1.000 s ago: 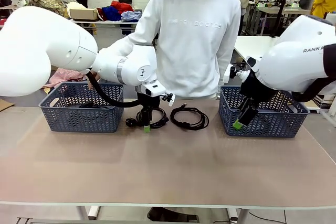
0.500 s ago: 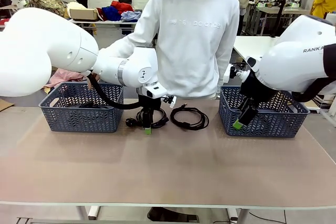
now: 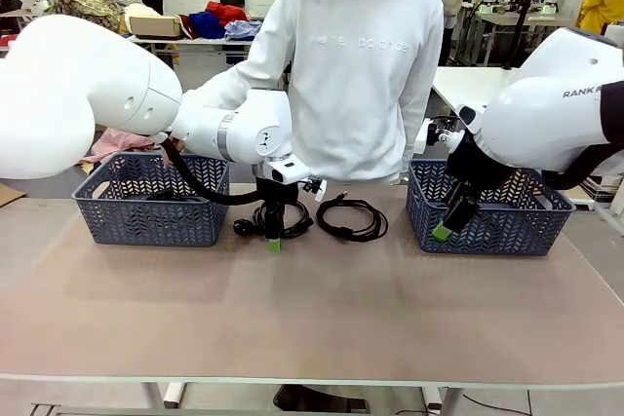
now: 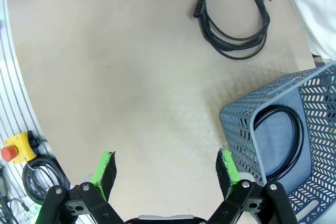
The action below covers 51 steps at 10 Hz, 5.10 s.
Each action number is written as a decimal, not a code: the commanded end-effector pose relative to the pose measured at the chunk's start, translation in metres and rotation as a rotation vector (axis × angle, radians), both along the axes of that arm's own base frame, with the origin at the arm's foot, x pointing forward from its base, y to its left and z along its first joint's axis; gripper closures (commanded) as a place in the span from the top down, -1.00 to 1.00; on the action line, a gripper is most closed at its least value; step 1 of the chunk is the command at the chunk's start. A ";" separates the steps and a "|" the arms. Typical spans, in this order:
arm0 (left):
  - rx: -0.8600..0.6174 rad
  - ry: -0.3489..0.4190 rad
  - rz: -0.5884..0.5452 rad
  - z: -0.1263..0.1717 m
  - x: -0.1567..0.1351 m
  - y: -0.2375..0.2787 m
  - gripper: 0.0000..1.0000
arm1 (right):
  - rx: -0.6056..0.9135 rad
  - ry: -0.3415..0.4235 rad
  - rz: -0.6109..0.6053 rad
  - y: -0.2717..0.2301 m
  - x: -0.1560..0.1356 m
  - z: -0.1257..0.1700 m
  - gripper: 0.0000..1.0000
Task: Organize the cables according to human instructions.
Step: Pick up a bundle of cables and place it in the basket indicated by the human.
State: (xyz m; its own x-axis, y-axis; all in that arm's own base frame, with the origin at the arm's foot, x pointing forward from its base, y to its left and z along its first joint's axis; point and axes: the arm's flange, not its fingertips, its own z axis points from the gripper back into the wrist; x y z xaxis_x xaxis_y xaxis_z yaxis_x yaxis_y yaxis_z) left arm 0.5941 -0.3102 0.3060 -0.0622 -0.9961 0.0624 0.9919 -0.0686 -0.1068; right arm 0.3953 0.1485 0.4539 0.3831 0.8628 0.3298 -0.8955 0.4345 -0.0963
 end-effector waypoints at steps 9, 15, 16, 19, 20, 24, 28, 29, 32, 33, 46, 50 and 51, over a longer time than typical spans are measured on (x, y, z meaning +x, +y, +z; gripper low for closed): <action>-0.006 -0.068 0.099 0.003 -0.008 0.012 -0.25 | 0.001 -0.006 -0.008 0.000 0.000 0.001 1.00; 0.001 -0.104 0.125 0.011 -0.011 0.016 -1.00 | 0.001 -0.006 -0.008 0.000 0.000 0.001 1.00; 0.001 -0.115 0.142 0.017 -0.011 0.018 -1.00 | 0.001 -0.006 -0.008 0.000 0.000 0.001 1.00; 0.011 -0.179 0.113 0.068 -0.013 0.018 -1.00 | 0.001 -0.006 -0.008 0.000 0.000 0.001 1.00; 0.005 -0.178 0.082 0.086 -0.014 0.018 -1.00 | 0.001 -0.006 -0.008 0.000 0.000 0.001 1.00; 0.024 -0.172 -0.076 0.149 -0.021 0.023 -1.00 | 0.001 -0.006 -0.008 0.000 0.000 0.001 1.00; 0.005 -0.225 -0.075 0.198 -0.028 0.047 -1.00 | 0.001 -0.006 -0.008 0.000 0.000 0.001 1.00; 0.017 -0.235 -0.084 0.206 -0.029 0.054 -1.00 | 0.001 -0.006 -0.008 0.000 0.000 0.001 1.00; 0.023 -0.223 -0.162 0.214 -0.036 0.089 -1.00 | 0.001 -0.006 -0.008 0.000 0.000 0.001 1.00; 0.002 -0.221 -0.171 0.216 -0.039 0.109 -1.00 | 0.001 -0.006 -0.008 0.000 0.000 0.001 1.00; -0.035 -0.263 -0.022 0.165 -0.025 0.252 -1.00 | 0.001 -0.006 -0.008 0.000 0.000 0.001 1.00; -0.051 -0.266 0.033 0.157 -0.012 0.252 -1.00 | 0.001 -0.006 -0.008 0.000 0.000 0.001 1.00; -0.059 -0.264 0.042 0.156 -0.011 0.251 -1.00 | 0.001 -0.006 -0.008 0.000 0.000 0.001 1.00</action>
State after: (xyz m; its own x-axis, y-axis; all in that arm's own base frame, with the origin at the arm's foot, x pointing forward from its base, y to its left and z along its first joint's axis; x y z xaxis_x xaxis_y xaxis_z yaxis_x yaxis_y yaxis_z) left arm 0.5804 -0.0609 0.4582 -0.0644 -0.9949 0.0782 0.9884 -0.0528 0.1426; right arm 0.3953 0.1485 0.4541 0.3829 0.8628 0.3302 -0.8955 0.4344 -0.0968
